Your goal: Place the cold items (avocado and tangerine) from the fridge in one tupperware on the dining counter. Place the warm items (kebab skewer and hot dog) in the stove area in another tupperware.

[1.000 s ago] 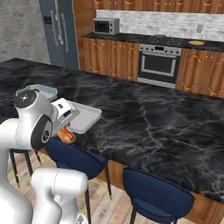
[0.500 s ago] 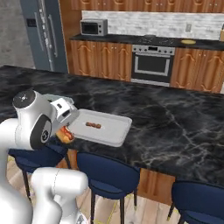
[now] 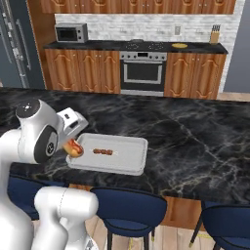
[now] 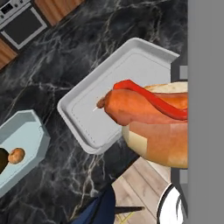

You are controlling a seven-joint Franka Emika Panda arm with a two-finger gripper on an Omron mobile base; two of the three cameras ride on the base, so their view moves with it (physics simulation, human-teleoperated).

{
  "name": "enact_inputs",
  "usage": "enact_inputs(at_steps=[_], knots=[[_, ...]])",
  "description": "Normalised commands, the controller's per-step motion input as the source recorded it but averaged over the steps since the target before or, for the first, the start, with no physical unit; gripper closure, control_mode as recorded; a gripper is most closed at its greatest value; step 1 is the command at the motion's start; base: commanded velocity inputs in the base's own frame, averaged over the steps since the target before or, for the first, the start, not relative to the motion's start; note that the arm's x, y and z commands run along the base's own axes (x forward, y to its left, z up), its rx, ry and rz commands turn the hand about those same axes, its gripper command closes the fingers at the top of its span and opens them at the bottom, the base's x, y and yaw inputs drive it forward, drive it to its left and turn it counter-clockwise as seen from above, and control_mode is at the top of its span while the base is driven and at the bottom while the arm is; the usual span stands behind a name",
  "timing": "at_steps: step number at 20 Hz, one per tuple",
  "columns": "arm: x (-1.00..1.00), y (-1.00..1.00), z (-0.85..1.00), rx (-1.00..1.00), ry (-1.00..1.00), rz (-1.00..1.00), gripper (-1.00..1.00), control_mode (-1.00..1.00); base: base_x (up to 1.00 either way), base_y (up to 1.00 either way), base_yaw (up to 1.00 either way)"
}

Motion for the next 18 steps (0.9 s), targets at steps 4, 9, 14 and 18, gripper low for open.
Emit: enact_inputs(at_steps=[4,9,14,18], knots=[[1.0,0.0,-0.21,0.0,0.03,0.38,1.0,-1.0,0.0,0.0,0.0],[0.84,-0.09,-0.48,-0.1,0.03,0.52,1.0,-1.0,0.0,0.0,0.0],[0.61,-0.02,-0.36,-0.36,0.27,0.21,1.0,-1.0,0.0,0.0,0.0],[0.64,-0.18,-0.3,-0.12,0.21,0.19,1.0,-1.0,0.0,0.0,0.0]])
